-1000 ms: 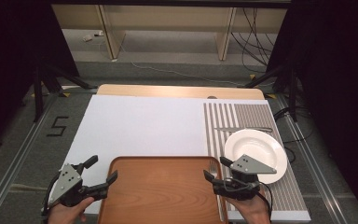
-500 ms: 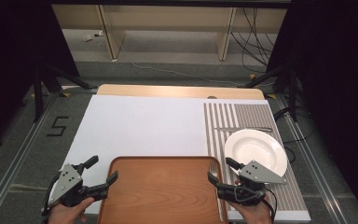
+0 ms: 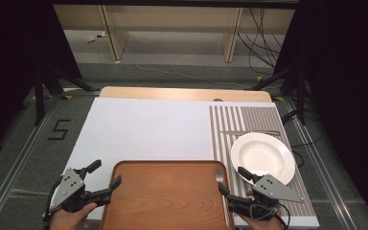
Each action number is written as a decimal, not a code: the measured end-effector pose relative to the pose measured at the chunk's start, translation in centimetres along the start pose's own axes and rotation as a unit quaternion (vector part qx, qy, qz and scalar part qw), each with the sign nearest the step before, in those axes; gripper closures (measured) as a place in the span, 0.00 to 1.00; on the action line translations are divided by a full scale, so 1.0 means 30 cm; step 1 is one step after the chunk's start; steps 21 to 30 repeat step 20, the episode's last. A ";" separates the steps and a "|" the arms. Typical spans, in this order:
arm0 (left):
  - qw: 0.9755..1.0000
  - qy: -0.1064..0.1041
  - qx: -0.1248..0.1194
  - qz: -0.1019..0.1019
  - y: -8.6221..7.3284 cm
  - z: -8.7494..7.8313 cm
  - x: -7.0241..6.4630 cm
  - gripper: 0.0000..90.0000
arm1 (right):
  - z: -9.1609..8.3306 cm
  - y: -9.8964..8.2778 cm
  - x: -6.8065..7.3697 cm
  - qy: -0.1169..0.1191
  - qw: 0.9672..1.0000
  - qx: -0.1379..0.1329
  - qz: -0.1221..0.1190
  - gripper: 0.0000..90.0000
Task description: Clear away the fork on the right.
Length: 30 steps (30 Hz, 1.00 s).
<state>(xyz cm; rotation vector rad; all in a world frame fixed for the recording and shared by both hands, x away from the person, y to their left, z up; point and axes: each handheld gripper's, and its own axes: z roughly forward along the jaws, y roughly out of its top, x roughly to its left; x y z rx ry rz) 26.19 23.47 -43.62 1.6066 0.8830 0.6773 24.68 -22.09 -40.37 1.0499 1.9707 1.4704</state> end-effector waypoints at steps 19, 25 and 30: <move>1.000 0.001 0.001 0.001 -0.001 -0.001 0.001 0.18 | 0.001 0.006 -0.003 -0.001 1.000 -0.002 -0.004 0.24; 1.000 0.001 0.001 0.002 -0.001 -0.001 0.001 0.18 | 0.000 0.007 -0.004 -0.002 1.000 -0.002 -0.004 0.24; 1.000 0.001 0.001 0.002 -0.001 -0.001 0.001 0.18 | 0.000 0.007 -0.004 -0.002 1.000 -0.002 -0.004 0.24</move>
